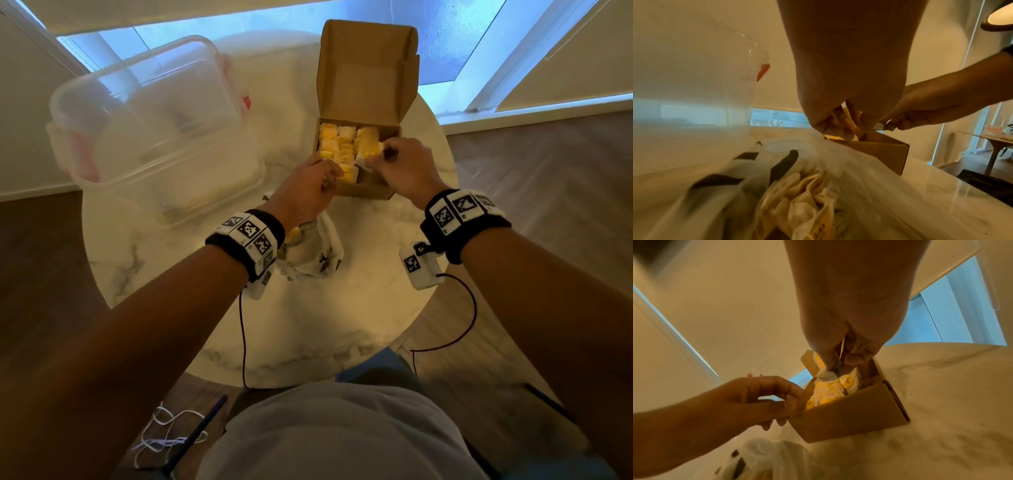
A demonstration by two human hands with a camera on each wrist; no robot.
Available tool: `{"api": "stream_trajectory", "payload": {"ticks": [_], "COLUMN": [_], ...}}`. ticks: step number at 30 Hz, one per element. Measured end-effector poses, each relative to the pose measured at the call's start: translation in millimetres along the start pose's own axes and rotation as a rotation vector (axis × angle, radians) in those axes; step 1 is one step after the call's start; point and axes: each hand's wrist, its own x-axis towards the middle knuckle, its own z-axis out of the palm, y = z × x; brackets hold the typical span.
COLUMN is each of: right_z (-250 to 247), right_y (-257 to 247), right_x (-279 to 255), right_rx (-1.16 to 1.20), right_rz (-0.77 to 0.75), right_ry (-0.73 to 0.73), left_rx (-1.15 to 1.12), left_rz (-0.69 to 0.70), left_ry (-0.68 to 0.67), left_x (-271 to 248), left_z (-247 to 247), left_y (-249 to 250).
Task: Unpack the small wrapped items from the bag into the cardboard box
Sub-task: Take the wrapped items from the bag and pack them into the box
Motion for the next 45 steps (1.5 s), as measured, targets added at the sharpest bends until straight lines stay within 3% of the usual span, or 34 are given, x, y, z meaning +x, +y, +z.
{"api": "stream_trajectory", "payload": {"ticks": [7,13,19,28,35,39,45], "right_z": [23.2,32.1,35.1,49.1,42.8,39.5,42.9], "right_y": [2.2,-4.5,-1.5,9.2,14.6,13.6,9.4], "right_x": [37.0,42.3,40.4,48.7,46.9,45.8,45.9], "right_rx": [-0.277,-0.191,-0.143,-0.391,-0.321,-0.395,-0.306], "right_rz": [0.021,0.061,-0.057,-0.082,-0.103,-0.122,-0.052], "right_ry": [-0.144,-0.039,-0.08,-0.09,-0.092,-0.121,-0.11], "left_rx": [0.077,0.048,0.029,0.02,0.031,0.039,0.036], "left_rz": [-0.006,-0.014,-0.008,-0.012,-0.021,-0.025,-0.03], "left_ry": [-0.002,-0.004,0.02,0.01,0.007,-0.001,0.01], "left_x": [14.1,13.9,14.9,12.4,12.4,12.2,11.4], "left_z": [22.2,23.2,21.6,21.7,21.6,21.9,21.5], "left_y": [-19.7,-24.2,-23.3,-23.4,-20.9,-19.6,-17.7]}}
